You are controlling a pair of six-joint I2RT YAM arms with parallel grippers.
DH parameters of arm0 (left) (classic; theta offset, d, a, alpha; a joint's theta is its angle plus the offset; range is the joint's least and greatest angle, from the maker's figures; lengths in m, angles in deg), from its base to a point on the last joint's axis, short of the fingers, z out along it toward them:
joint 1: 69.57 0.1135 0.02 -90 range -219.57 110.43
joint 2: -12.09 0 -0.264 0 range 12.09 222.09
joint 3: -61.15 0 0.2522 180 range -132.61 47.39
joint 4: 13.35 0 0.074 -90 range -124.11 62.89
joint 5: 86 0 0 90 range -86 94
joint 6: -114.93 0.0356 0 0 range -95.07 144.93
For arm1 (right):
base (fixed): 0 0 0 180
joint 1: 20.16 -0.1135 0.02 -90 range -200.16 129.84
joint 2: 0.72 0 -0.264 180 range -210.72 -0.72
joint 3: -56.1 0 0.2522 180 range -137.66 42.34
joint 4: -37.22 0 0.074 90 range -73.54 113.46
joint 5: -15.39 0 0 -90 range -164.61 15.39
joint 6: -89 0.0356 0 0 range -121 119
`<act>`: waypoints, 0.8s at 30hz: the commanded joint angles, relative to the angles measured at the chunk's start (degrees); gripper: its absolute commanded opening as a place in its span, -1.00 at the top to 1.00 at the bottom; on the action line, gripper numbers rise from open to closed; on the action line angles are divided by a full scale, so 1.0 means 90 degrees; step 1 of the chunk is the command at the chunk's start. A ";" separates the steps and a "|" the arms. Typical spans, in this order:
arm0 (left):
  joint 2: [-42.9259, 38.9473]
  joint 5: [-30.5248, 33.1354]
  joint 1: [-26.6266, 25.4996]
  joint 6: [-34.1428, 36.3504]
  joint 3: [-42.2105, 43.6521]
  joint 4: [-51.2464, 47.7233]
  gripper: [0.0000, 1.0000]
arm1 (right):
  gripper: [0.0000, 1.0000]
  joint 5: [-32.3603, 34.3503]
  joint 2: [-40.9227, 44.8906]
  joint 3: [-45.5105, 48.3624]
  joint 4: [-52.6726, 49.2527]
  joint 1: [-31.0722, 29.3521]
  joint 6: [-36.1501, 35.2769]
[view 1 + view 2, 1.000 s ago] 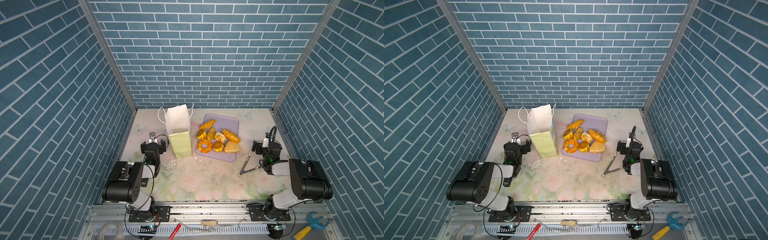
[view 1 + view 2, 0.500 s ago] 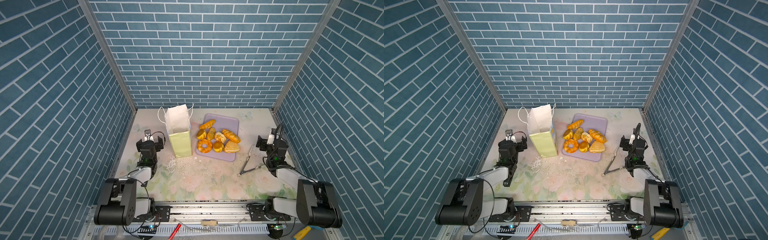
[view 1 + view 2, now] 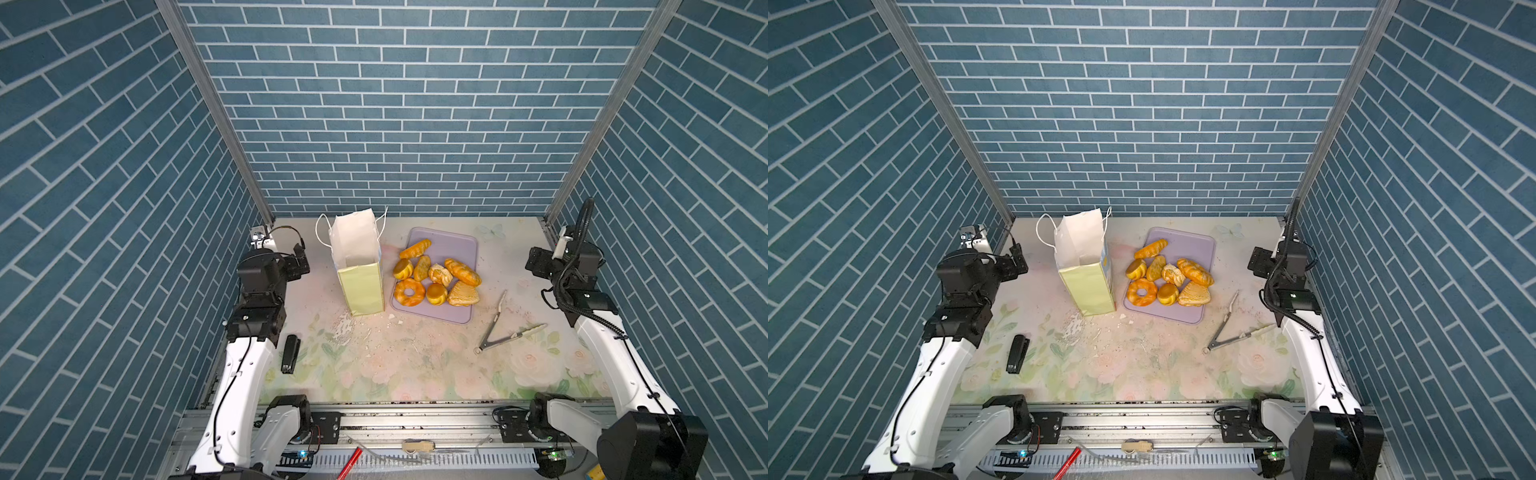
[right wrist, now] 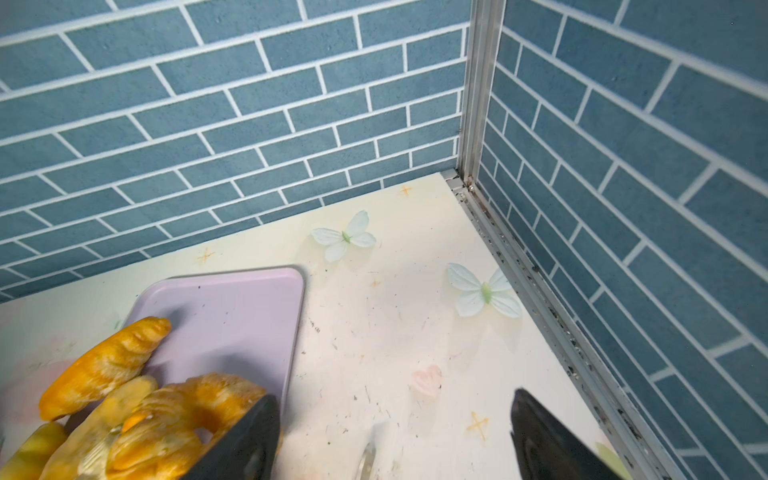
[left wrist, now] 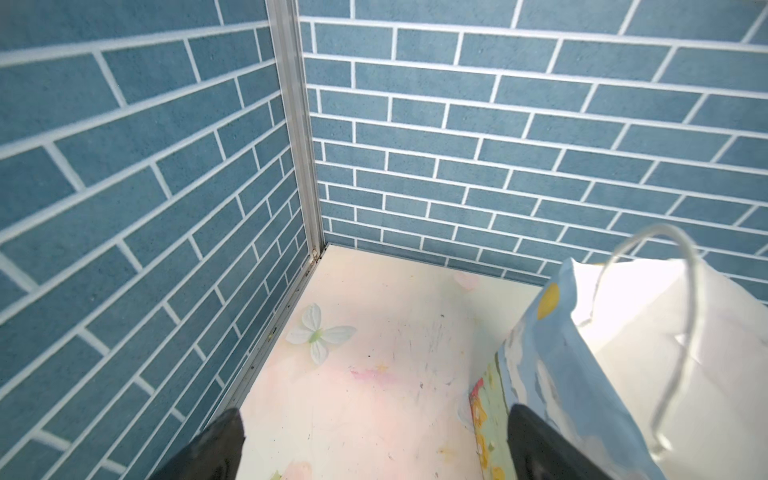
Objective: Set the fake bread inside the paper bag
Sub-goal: 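Raise the left gripper toward the paper bag while the right gripper moves over the tray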
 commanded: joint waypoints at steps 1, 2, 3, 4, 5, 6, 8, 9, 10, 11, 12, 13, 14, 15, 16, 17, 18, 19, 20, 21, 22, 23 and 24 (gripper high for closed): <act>-0.0067 -0.0459 -0.0034 0.0191 -0.0523 -0.1412 -0.99 | -0.71 -0.0134 -0.0114 -0.0475 -0.1304 -0.0207 0.0273; -0.0028 -0.0476 -0.0039 0.0122 -0.0744 -0.1681 -0.99 | -0.70 -0.0117 -0.0171 -0.0579 -0.1445 -0.0268 0.0295; 0.0072 -0.0467 -0.0039 0.0031 -0.1074 -0.2039 -0.99 | -0.69 -0.0115 -0.0238 -0.0715 -0.1584 -0.0341 0.0325; 0.0156 -0.0552 -0.0039 0.0016 -0.1362 -0.2349 -0.99 | -0.68 -0.0115 -0.0320 -0.0836 -0.1732 -0.0435 0.0336; 0.0207 -0.0651 -0.0056 0.0006 -0.1575 -0.2551 -0.99 | -0.68 -0.0108 -0.0399 -0.0959 -0.1852 -0.0535 0.0344; 0.0290 -0.0661 -0.0114 -0.0024 -0.1804 -0.2772 -0.99 | -0.67 -0.0091 -0.0496 -0.1090 -0.1987 -0.0641 0.0346; 0.0427 -0.0618 -0.0232 -0.0123 -0.2225 -0.3156 -0.99 | -0.64 -0.0054 -0.0682 -0.1348 -0.2216 -0.0846 0.0355; 0.0507 -0.0655 -0.0281 -0.0207 -0.2423 -0.3319 -0.95 | -0.64 -0.0039 -0.0761 -0.1455 -0.2259 -0.0958 0.0361; 0.0622 -0.0636 -0.0368 -0.0311 -0.2604 -0.3470 -0.92 | -0.64 -0.0046 -0.0825 -0.1541 -0.2269 -0.1059 0.0361; 0.0730 -0.0580 -0.0453 -0.0454 -0.2769 -0.3606 -0.89 | -0.64 -0.0053 -0.0872 -0.1613 -0.2260 -0.1130 0.0382; 0.0868 -0.0599 -0.0575 -0.0529 -0.2951 -0.3750 -0.87 | -0.64 -0.0079 -0.0938 -0.1698 -0.2262 -0.1191 0.0418; 0.0985 -0.0530 -0.0747 -0.0588 -0.3113 -0.3852 -0.86 | -0.64 -0.0112 -0.1005 -0.1794 -0.2288 -0.1254 0.0448; 0.1054 -0.0425 -0.0932 -0.0624 -0.3224 -0.3904 -0.86 | -0.64 -0.0162 -0.1080 -0.1877 -0.2324 -0.1308 0.0482; 0.1113 -0.0316 -0.1140 -0.0642 -0.3342 -0.3920 -0.86 | -0.64 -0.0212 -0.1183 -0.1996 -0.2391 -0.1368 0.0502; 0.1160 -0.0196 -0.1339 -0.0655 -0.3457 -0.3949 -0.86 | -0.64 -0.0246 -0.1281 -0.2106 -0.2481 -0.1439 0.0520; 0.1211 -0.0137 -0.1469 -0.0690 -0.3558 -0.3984 -0.85 | -0.63 -0.0272 -0.1370 -0.2199 -0.2563 -0.1502 0.0522; 0.1293 -0.0164 -0.1581 -0.0721 -0.3685 -0.4039 -0.85 | -0.63 -0.0288 -0.1470 -0.2298 -0.2657 -0.1581 0.0510; 0.1414 -0.0216 -0.1672 -0.0766 -0.3850 -0.4150 -0.84 | -0.62 -0.0298 -0.1560 -0.2397 -0.2749 -0.1659 0.0507; 0.1537 -0.0222 -0.1757 -0.0796 -0.3981 -0.4256 -0.84 | -0.62 -0.0309 -0.1636 -0.2467 -0.2817 -0.1735 0.0494; 0.1696 -0.0220 -0.1831 -0.0813 -0.4144 -0.4394 -0.83 | -0.61 -0.0328 -0.1708 -0.2547 -0.2874 -0.1802 0.0494; 0.1846 -0.0161 -0.1913 -0.0822 -0.4291 -0.4527 -0.83 | -0.61 -0.0347 -0.1786 -0.2609 -0.2905 -0.1867 0.0501; 0.1975 -0.0043 -0.1945 -0.0876 -0.4418 -0.4646 -0.82 | -0.61 -0.0389 -0.1835 -0.2646 -0.2916 -0.1910 0.0516; 0.2170 0.0136 -0.1952 -0.0970 -0.4564 -0.4843 -0.82 | -0.60 -0.0431 -0.1895 -0.2694 -0.2940 -0.1965 0.0517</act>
